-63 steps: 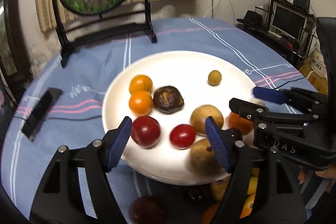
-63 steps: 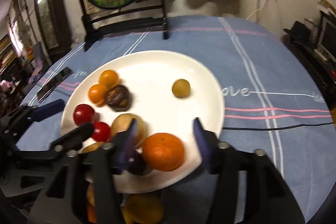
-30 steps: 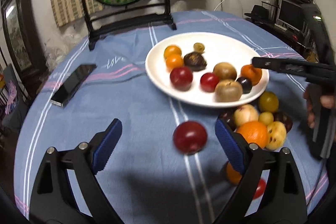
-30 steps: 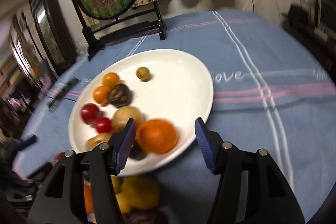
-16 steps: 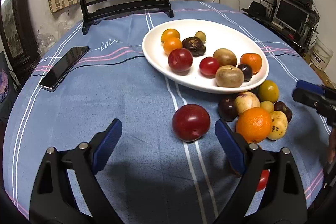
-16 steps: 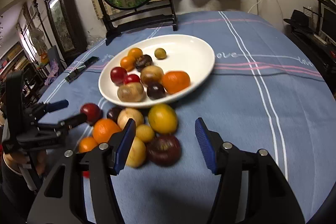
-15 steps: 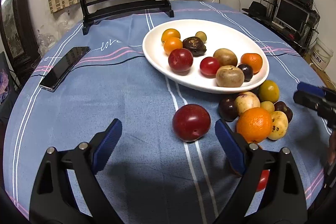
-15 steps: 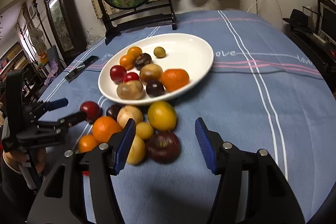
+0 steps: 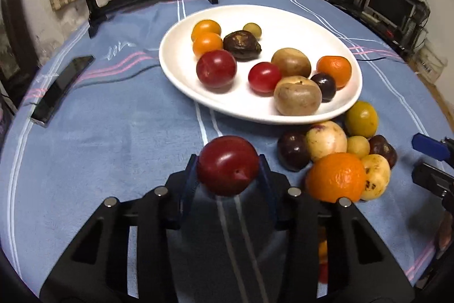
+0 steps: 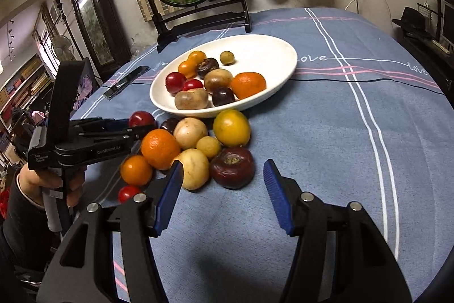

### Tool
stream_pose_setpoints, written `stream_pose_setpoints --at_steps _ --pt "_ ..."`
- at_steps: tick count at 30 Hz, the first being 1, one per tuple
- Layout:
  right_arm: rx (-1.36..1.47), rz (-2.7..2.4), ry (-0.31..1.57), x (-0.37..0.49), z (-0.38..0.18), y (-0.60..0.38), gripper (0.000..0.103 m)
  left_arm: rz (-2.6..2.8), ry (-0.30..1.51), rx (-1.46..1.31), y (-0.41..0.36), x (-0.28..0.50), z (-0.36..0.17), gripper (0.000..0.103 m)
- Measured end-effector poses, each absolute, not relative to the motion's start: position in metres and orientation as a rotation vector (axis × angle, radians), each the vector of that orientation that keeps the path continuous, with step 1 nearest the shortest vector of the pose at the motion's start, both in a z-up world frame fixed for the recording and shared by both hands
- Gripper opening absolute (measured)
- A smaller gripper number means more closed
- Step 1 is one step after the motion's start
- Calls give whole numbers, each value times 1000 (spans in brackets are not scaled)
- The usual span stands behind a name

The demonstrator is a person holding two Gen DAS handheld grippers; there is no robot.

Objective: Organize fruits
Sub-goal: 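Grasp the red plum with the left tool while the right tool grasps the yellow potato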

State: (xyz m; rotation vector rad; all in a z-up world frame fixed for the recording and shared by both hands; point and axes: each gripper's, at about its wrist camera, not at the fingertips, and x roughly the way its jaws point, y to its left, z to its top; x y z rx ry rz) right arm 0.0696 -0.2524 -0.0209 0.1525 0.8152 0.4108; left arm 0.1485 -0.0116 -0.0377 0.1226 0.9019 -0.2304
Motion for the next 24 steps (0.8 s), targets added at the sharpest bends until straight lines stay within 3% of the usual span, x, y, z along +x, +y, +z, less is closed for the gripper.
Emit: stream_pose_setpoints --at_steps 21,24 --pt "-52 487 920 66 -34 -204 59 -229 896 -1 21 125 -37 41" --pt "-75 494 937 66 -37 -194 51 -241 897 5 18 124 -37 42"
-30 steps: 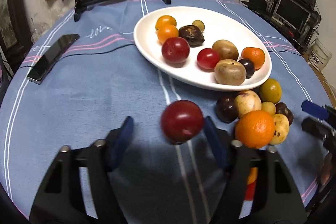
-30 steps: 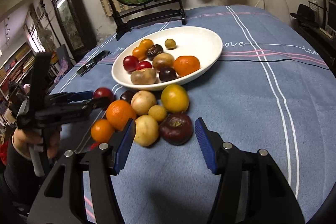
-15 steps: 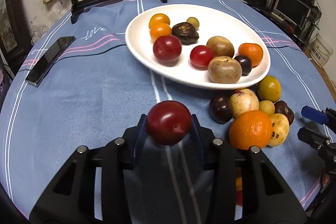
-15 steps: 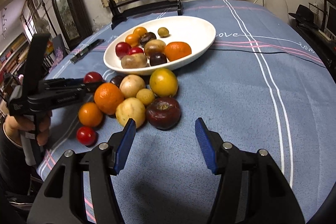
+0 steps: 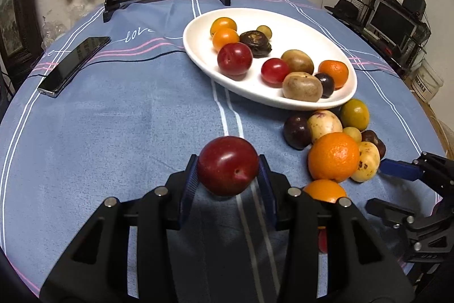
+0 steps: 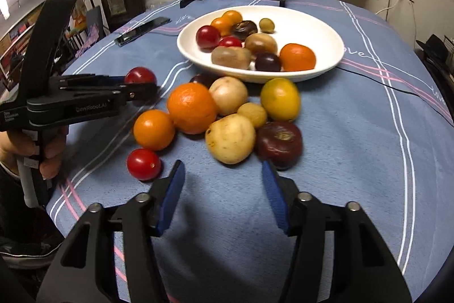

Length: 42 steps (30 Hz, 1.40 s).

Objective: Organize fruits
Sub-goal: 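Grasp the red plum with the left tool while the right tool grasps the yellow potato, then lift both held items toward the white plate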

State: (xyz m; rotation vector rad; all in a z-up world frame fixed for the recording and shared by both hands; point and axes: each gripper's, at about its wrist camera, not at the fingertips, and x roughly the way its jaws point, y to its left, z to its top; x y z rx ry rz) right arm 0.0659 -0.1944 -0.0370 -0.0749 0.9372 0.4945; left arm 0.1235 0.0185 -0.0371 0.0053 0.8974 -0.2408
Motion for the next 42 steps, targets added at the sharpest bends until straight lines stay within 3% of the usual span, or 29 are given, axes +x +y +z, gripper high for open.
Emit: stream_pose_setpoints --at_steps 22,24,26,42 --pt "-97 379 962 91 -42 -177 49 -233 907 -4 18 124 -39 42" --pt "-106 371 962 93 -45 -175 40 -232 908 -2 18 124 -40 42" --pt "-99 374 953 92 -43 -177 39 -231 908 0 18 123 -40 42" --pt "3 392 843 64 -14 -224 39 -204 857 3 13 108 -17 42"
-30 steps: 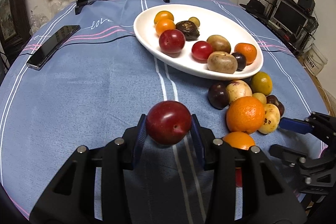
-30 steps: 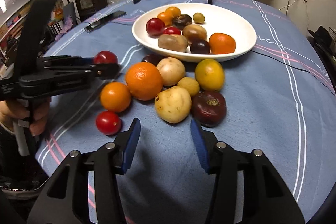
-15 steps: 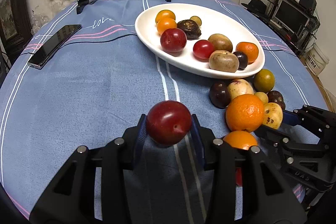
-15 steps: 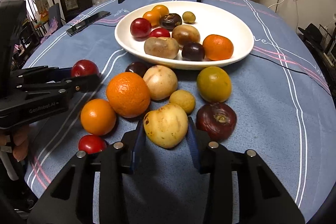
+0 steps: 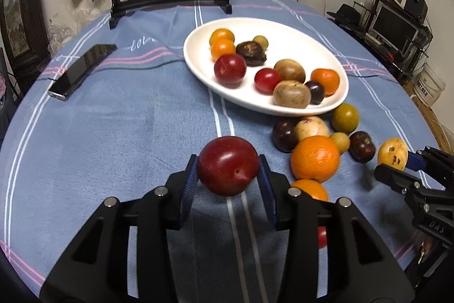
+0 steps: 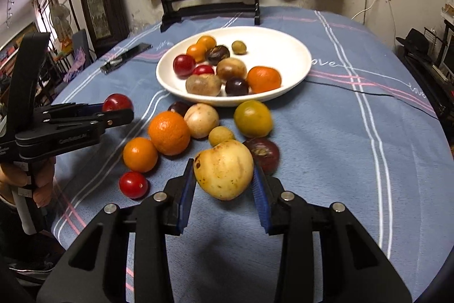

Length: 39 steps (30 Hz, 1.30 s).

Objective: Organize fruits
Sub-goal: 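Lift both held items toward the white plate, then lower both items onto the white plate and open both tools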

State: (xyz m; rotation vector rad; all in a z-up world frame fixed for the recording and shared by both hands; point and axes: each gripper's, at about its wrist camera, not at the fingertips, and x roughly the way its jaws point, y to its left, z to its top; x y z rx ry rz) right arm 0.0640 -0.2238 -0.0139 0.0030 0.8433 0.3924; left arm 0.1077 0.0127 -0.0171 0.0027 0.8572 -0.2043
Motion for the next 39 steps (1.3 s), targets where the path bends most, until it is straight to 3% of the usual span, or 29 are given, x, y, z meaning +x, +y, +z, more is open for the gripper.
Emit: stream_pose_setpoints --at_steps 10,23,39 --pt "44 384 797 65 -3 -242 39 -226 791 29 0 102 14 42" --pt "9 350 718 118 31 -238 39 -258 738 37 -20 156 42 42" --pt "115 281 816 210 -13 -227 38 -200 842 40 -37 233 3 42"
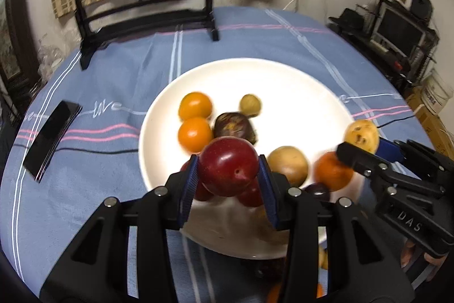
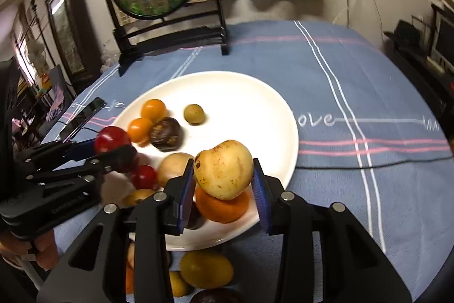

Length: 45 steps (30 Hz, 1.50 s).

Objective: Organize fruits
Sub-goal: 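Lower both items onto the white plate and open both tools, then withdraw both open tools back over the remaining fruit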

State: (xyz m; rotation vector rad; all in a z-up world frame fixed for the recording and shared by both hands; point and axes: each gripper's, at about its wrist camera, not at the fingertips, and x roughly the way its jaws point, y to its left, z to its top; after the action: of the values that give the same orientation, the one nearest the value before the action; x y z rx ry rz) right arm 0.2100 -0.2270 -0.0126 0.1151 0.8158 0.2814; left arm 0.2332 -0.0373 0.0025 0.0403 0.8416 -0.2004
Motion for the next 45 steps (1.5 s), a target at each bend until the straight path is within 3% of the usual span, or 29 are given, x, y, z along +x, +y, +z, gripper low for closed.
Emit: stream_pose_setpoints --at_steps 7,8,9,12,24,37,45 --pt "135 280 789 210 -16 -225 40 -220 816 30 -41 229 2 43" --pt "142 281 784 211 -17 -225 44 -216 806 31 -41 229 2 50" --pt "148 276 775 211 -18 -226 56 -206 790 35 -42 228 4 68" --pt "164 259 717 206 -13 -228 67 -137 696 58 -39 221 12 80" --pt "200 264 756 207 -18 -238 67 -171 667 -1 -31 211 16 92" --pt "292 264 739 196 -20 -261 69 -164 692 -11 -22 204 12 92" --pt "297 294 728 176 -22 -264 71 -152 713 -33 -1 147 12 92"
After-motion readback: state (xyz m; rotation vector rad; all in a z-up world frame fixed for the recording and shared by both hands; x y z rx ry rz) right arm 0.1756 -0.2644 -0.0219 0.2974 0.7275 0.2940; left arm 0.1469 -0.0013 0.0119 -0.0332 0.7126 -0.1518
